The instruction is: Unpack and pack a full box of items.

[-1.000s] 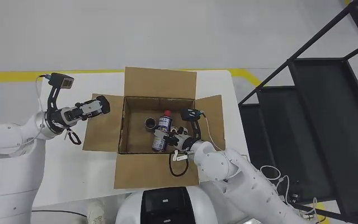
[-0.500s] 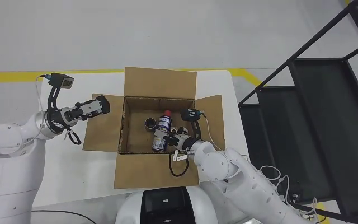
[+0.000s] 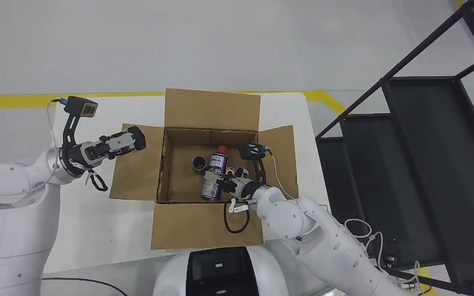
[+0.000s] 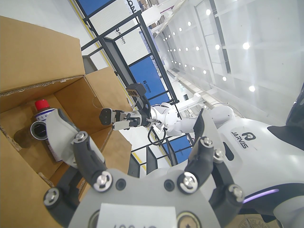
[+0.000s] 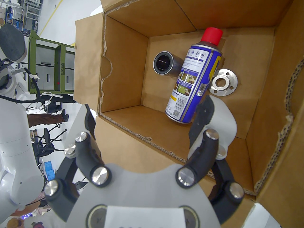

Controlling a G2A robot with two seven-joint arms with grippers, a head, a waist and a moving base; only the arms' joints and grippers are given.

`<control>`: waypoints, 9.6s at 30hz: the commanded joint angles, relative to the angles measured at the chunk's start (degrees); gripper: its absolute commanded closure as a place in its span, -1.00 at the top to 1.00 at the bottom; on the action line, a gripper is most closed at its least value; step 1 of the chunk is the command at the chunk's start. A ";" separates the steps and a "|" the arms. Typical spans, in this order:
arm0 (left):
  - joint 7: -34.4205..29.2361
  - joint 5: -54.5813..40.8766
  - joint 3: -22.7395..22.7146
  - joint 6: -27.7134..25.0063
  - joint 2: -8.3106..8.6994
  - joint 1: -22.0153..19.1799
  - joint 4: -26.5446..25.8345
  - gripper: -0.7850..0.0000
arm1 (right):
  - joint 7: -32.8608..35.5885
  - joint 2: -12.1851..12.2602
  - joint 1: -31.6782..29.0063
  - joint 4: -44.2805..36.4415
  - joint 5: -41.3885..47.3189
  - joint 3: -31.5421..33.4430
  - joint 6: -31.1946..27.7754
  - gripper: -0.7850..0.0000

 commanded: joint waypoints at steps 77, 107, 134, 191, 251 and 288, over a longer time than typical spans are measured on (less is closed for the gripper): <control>0.00 0.00 0.00 0.00 0.00 0.00 0.00 1.00 | 1.40 -13.28 26.76 32.73 5.11 -19.75 24.71 1.00; 0.00 0.00 0.00 0.00 0.00 0.00 0.00 1.00 | 7.76 -21.42 36.04 51.24 4.83 -27.08 28.57 -1.00; 0.00 0.00 0.00 0.00 0.00 0.00 0.00 1.00 | 10.91 -11.01 17.62 11.34 -11.39 -10.93 24.72 -1.00; 0.00 0.00 0.00 0.00 0.00 0.00 0.00 1.00 | 7.03 -4.37 -13.60 -0.92 45.95 50.47 -20.63 -1.00; 0.00 0.00 0.00 0.00 0.00 0.00 0.00 1.00 | 12.20 -3.65 -11.20 8.58 47.17 51.50 -22.17 -1.00; 0.00 0.00 0.00 0.00 0.00 0.00 0.00 1.00 | -35.30 -5.63 -9.35 45.73 -1.87 42.33 -68.12 -1.00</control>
